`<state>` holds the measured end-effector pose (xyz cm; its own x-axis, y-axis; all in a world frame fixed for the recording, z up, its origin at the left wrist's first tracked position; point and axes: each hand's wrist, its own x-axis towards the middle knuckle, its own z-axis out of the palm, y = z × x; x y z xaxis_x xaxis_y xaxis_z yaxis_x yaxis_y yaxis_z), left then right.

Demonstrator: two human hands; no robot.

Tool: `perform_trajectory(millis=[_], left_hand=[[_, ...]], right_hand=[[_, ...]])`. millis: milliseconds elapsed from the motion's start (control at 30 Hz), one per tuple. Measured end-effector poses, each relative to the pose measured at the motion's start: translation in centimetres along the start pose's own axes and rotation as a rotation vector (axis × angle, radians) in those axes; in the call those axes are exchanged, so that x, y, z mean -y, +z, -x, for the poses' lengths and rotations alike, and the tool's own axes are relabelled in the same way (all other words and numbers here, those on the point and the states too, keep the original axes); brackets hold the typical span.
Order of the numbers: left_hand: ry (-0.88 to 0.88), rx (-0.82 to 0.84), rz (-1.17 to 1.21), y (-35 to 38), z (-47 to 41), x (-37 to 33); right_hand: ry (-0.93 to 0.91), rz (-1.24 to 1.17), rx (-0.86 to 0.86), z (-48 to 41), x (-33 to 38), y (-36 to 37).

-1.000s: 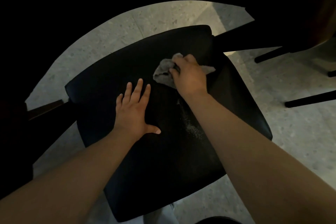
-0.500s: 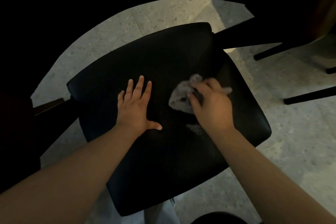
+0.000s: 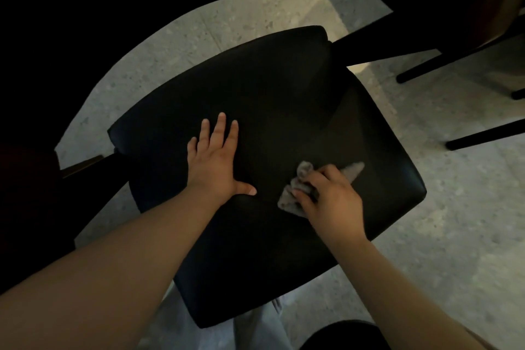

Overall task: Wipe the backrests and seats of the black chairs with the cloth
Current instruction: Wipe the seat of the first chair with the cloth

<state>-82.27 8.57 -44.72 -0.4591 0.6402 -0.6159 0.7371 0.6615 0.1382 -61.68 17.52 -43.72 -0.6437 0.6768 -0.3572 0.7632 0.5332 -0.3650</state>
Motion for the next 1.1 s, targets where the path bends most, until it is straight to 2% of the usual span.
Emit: perform_trajectory(millis=[133, 267, 400, 500, 600, 733, 833, 933, 1100], left_hand=[[0.005, -0.009, 0.008, -0.1, 0.1, -0.1], [0.03, -0.012, 0.066, -0.6, 0.8, 0.2], [0.035, -0.024, 0.105, -0.1, 3.6, 1.6], [0.079, 0.007, 0.101, 0.6, 5.7, 2.5], [0.083, 0.046, 0.11, 0.9, 6.3, 2.6], [0.068, 0.092, 0.108, 1.4, 6.3, 1.5], [0.052, 0.075, 0.063, 2.0, 6.0, 1.1], [0.044, 0.07, 0.037, 2.3, 5.9, 1.1], [0.042, 0.085, 0.005, 2.0, 5.8, 0.8]], right_hand=[[0.097, -0.058, -0.093, 2.0, 0.0, -1.3], [-0.029, -0.133, -0.15, -1.3, 4.0, -0.6], [-0.08, -0.125, -0.059, -3.8, 5.2, 1.9], [-0.079, -0.114, 0.002, -1.0, 3.2, 1.8], [-0.049, 0.032, 0.131, 3.1, 0.6, 0.2], [-0.023, 0.019, 0.013, 4.6, 0.1, -0.9], [-0.098, -0.055, -0.067, 2.4, 2.5, 0.4], [-0.16, -0.036, -0.001, 1.1, 3.0, 1.8], [-0.069, 0.02, 0.062, 3.8, -0.8, -0.1]])
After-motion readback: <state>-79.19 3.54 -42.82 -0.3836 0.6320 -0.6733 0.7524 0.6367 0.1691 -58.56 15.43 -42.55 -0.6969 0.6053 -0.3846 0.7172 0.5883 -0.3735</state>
